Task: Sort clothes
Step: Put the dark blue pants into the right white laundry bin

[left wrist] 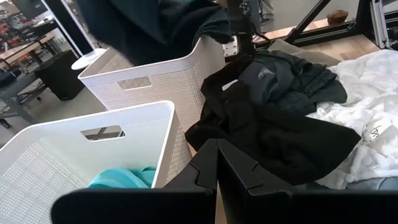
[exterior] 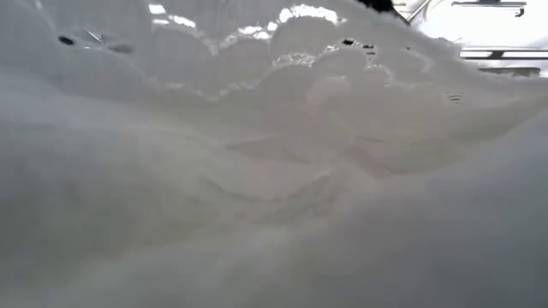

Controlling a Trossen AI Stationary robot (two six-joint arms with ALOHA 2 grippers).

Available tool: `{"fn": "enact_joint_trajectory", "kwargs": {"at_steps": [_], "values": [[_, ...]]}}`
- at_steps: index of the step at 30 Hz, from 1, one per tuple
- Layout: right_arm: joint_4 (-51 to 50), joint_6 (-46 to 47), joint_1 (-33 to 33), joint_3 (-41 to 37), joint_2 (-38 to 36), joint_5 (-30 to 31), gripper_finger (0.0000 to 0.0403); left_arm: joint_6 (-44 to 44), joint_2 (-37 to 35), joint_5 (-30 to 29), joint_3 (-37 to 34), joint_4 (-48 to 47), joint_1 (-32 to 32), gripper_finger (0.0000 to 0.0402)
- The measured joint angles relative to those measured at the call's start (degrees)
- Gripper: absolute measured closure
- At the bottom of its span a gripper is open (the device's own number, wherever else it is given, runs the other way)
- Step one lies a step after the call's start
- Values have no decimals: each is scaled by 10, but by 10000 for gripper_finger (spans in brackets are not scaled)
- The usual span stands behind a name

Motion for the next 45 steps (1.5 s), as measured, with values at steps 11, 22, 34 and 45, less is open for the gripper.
{"fn": "enact_joint_trajectory", "kwargs": {"at_steps": [11,22,34,45], "values": [[-115,-2,-88,-173,69,-247,397,-4,0,15,0,0,0,401],[81,-84,-117,-515,65,-386,396,-6,0,15,0,0,0,401],[185,-84,-135,-640,64,-403,395,-6,0,15,0,0,0,401],[132,-68,-135,-543,66,-399,302,-6,0,15,0,0,0,402]]}}
